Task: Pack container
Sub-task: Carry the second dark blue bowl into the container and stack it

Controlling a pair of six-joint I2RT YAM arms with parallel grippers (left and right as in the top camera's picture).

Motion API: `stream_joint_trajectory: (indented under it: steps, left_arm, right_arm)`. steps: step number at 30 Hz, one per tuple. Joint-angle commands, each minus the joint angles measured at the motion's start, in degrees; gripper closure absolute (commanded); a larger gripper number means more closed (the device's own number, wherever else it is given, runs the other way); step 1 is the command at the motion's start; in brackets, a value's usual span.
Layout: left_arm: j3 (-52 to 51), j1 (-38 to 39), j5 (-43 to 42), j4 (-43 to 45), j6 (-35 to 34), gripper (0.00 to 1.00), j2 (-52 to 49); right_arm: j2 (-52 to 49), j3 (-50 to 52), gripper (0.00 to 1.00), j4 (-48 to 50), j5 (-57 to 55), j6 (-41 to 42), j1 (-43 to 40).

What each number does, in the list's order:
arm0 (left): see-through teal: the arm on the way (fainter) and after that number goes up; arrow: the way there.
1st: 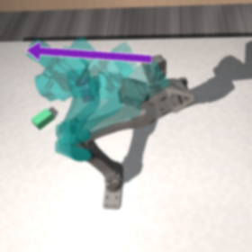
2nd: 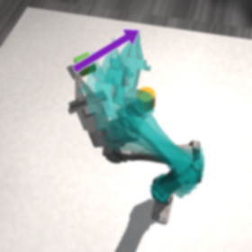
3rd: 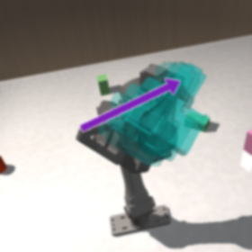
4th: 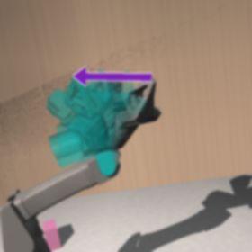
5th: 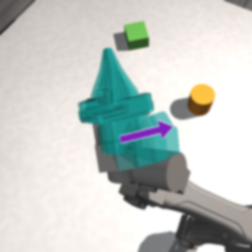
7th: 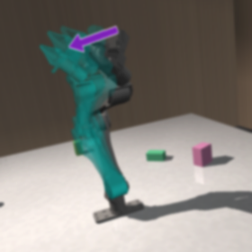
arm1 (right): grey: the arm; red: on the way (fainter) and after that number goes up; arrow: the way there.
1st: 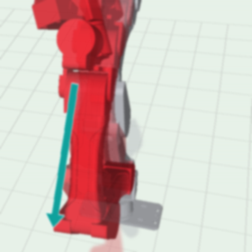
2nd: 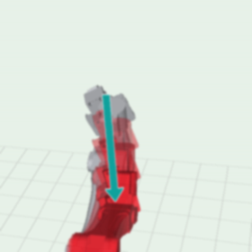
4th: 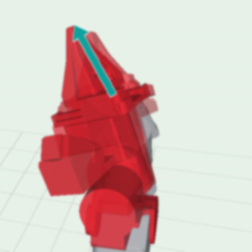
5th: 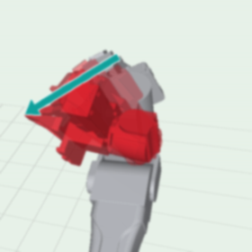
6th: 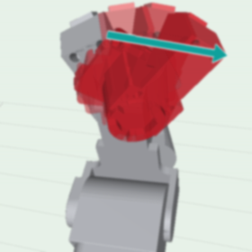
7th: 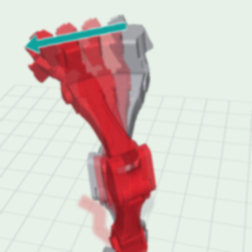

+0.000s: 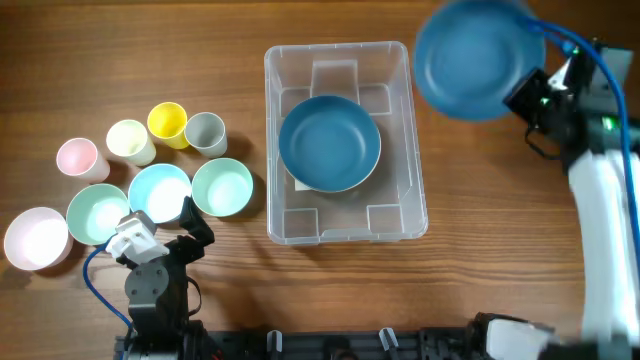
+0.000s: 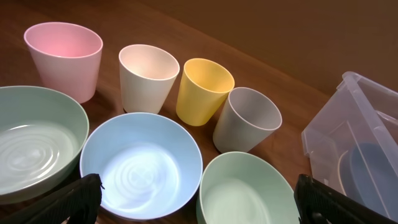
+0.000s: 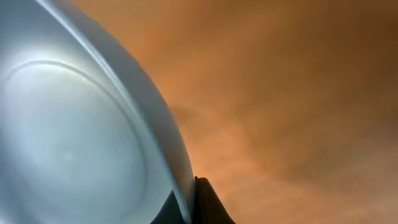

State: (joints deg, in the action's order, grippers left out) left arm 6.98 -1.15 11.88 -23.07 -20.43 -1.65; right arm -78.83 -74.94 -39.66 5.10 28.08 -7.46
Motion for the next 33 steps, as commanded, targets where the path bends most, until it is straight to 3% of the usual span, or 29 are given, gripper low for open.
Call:
stream_joint_trajectory:
  steps: [1,5,10,11,15,19,26,30,33]
  left_arm:
    - [-0.13,-0.22,-0.94,0.2,0.48,0.0,0.52]
    - [-0.13,-0.22,-0.94,0.17,0.48,0.0,0.52]
    - [-0.13,-0.22,-0.92,0.2,0.48,0.0,0.52]
    - [-0.13,-0.22,-0.94,0.17,0.48,0.0,0.52]
    - [-0.13,-0.22,-0.94,0.2,0.48,0.0,0.52]
    - [-0.13,-0.22,-0.94,0.2,0.48,0.0,0.52]
    - [-0.13,-0.22,-0.94,0.2,0.48,0.0,0.52]
    - [-0.13,-0.22,-0.94,0.17,0.48,0.0,0.52]
    - [-0.13,-0.22,-0.94,0.17,0.48,0.0,0.52]
  right_arm:
    - [4.98,-0.81,0.96,-0.83,1.38,-2.62,10.51]
    - [1.03,-0.79,0.96,-0.85,-1.92,-2.43,22.43]
    - [-10.19,-0.79,0.96,-1.64,-4.81,-2.43,28.74]
    - [-12.02,-0.79,0.92,-2.05,-4.52,-2.64,29.38]
    - [-16.22,-0.81,0.59,-1.07,-3.78,-8.85,30.93]
    - [-13.73,-0.81,0.54,-1.4,-3.21,-10.4,30.93]
    - [-10.08,-0.81,0.68,-8.31,15.56,-22.58,33.88]
    - [-10.32,0.2,0.89,-11.13,15.23,-23.3,40.24]
    - [-10.88,2.62,0.96,-10.27,11.69,-18.86,43.76]
